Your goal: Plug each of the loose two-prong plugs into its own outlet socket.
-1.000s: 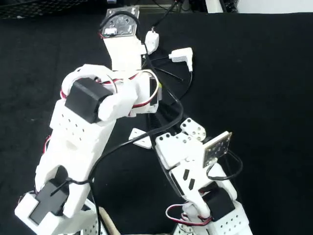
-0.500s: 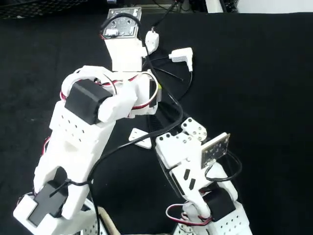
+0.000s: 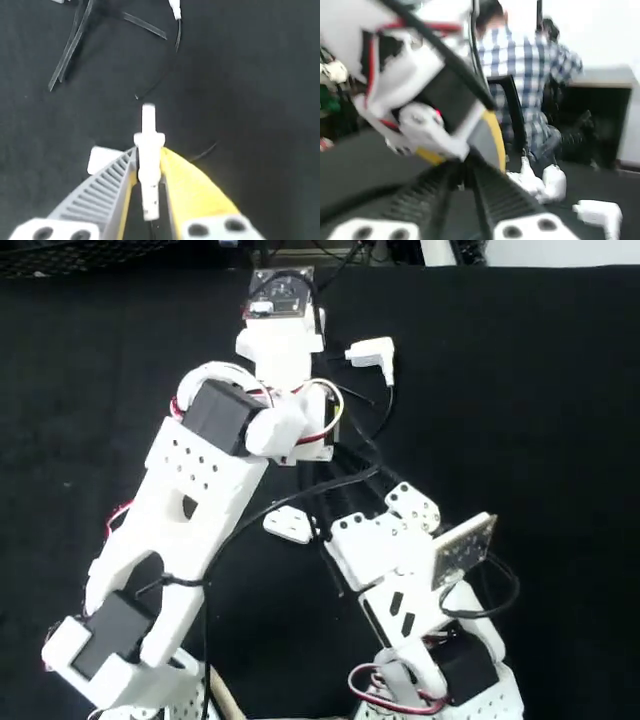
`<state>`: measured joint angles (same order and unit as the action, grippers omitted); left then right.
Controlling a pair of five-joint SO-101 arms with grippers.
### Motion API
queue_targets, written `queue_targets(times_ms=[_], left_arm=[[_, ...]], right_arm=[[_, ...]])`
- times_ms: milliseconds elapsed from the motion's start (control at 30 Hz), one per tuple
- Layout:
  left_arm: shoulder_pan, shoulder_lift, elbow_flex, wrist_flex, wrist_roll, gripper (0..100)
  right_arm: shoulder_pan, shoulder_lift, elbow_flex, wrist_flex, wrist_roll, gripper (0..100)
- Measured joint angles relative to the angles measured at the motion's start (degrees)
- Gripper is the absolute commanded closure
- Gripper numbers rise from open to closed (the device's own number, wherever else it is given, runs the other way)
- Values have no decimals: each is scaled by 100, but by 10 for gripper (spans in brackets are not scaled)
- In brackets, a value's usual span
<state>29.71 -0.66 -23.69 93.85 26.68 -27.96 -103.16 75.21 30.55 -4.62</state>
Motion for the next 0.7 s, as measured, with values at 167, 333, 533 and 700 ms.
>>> queue_targets(times_ms=[167,333,533,700], left_arm=[[26,62,9,0,0,971],[-88,79,114,62,0,971],[-1064,290,158,70,0,971],[-1415,299,158,70,-9,971]], right_arm=[[0,0,-70,202,0,986],[0,0,-167,659,62,985],[-9,-18,-422,1310,659,983],[-18,-18,-246,1433,976,982]])
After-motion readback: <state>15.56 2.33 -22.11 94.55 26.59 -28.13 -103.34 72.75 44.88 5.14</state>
